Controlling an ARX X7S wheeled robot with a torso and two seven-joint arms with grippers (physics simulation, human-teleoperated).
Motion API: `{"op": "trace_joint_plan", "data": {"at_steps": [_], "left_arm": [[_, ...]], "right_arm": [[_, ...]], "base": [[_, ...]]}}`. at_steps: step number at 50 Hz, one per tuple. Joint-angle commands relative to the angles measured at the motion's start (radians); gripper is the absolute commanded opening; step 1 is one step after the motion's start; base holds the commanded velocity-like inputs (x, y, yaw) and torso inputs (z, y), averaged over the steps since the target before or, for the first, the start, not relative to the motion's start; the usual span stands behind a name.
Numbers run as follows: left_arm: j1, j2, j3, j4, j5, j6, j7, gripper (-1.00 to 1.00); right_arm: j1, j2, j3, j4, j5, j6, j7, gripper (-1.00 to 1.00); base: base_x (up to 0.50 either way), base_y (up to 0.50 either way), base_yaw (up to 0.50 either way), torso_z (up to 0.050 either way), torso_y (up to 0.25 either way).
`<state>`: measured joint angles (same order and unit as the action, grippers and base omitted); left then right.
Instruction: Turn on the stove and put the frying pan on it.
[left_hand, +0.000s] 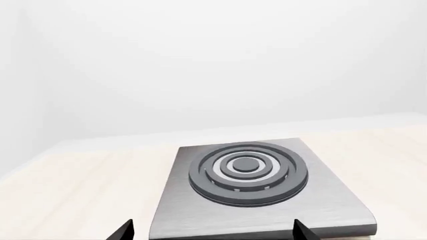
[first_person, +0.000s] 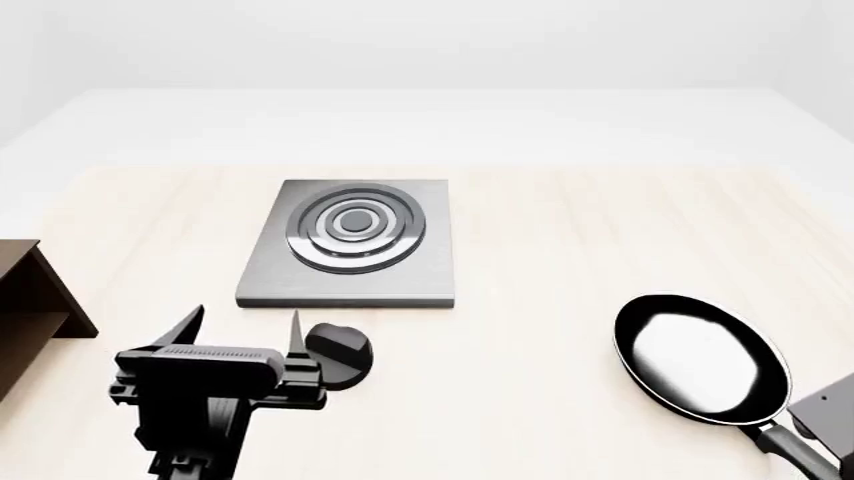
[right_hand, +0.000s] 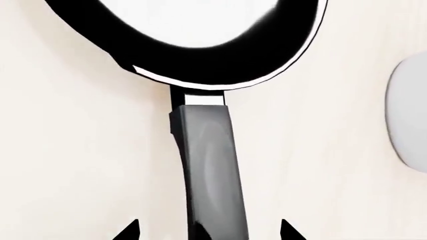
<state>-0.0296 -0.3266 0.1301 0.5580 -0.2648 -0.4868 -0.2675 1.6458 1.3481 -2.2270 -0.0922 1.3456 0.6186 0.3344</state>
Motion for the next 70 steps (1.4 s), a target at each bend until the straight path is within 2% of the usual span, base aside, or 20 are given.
{"op": "trace_joint_plan", "data": {"at_steps": [1,10,11,25,41,57,70], "left_arm": [[0.001,-0.003,0.006,-0.006,0.0,0.006,-0.003,1.0],[0.003,-0.006,0.005,-0.003,-0.003,0.006,-0.006,1.0],[0.004,-0.006,0.005,-0.004,-0.003,0.008,-0.007,1.0],[0.005,-0.011,0.004,-0.002,-0.007,0.013,-0.01,1.0],[0.008,-0.016,-0.002,0.005,-0.019,0.014,-0.016,1.0],[0.004,-0.021,-0.012,0.016,-0.032,0.007,-0.024,1.0],[0.008,-0.024,-0.007,0.011,-0.032,0.015,-0.027,1.0]], "right_arm": [[-0.05,-0.01,-0.01,0.028,-0.001,-0.056,0.002,1.0],[-0.072,-0.023,-0.008,0.046,0.001,-0.084,0.013,1.0],[-0.072,-0.022,-0.007,0.045,0.0,-0.087,0.015,-1.0],[0.022,0.037,0.029,-0.044,-0.045,-0.014,0.015,-1.0],[0.295,0.117,0.174,-0.243,-0.132,0.288,-0.043,-1.0],[0.487,0.103,0.322,-0.319,-0.157,0.499,-0.108,-1.0],[0.522,0.052,0.377,-0.32,-0.146,0.52,-0.109,-1.0]], "base": [[0.0,0.0,0.0,0.0,0.0],[0.0,0.0,0.0,0.0,0.0],[0.0,0.0,0.0,0.0,0.0],[0.0,0.0,0.0,0.0,0.0],[0.0,0.0,0.0,0.0,0.0],[0.0,0.0,0.0,0.0,0.0],[0.0,0.0,0.0,0.0,0.002]]}}
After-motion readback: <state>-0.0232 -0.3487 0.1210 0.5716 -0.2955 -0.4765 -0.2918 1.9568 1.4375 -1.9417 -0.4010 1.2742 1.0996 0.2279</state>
